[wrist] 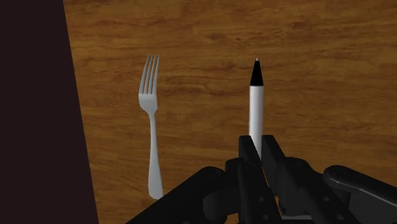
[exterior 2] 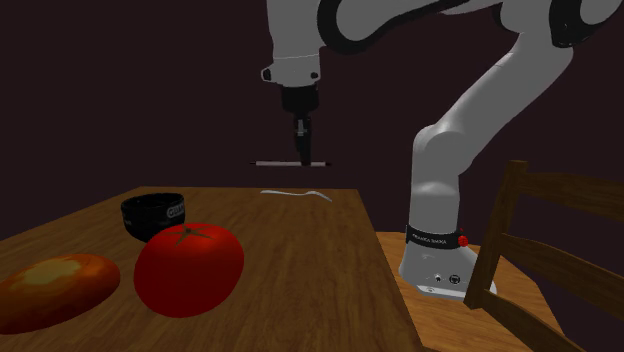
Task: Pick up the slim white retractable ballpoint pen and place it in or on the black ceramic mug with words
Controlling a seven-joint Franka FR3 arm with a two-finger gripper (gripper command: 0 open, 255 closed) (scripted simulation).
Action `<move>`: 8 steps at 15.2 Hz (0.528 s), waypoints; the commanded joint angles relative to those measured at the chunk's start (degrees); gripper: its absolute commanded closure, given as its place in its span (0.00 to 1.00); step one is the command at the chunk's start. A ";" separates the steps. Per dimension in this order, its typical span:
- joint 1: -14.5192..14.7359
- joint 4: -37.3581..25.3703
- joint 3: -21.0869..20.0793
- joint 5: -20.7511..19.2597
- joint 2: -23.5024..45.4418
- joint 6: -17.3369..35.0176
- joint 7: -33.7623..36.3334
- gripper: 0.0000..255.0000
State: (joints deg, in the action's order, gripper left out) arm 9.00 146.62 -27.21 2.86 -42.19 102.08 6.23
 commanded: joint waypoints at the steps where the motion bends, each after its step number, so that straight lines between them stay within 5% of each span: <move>1: -0.04 -1.34 0.35 -0.18 -0.30 -1.64 -0.29 1.00; 8: -1.14 -7.30 0.45 -1.10 1.92 -5.30 -0.44 1.00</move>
State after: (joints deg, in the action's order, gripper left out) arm 8.30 140.59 -26.44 1.99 -41.55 96.80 5.56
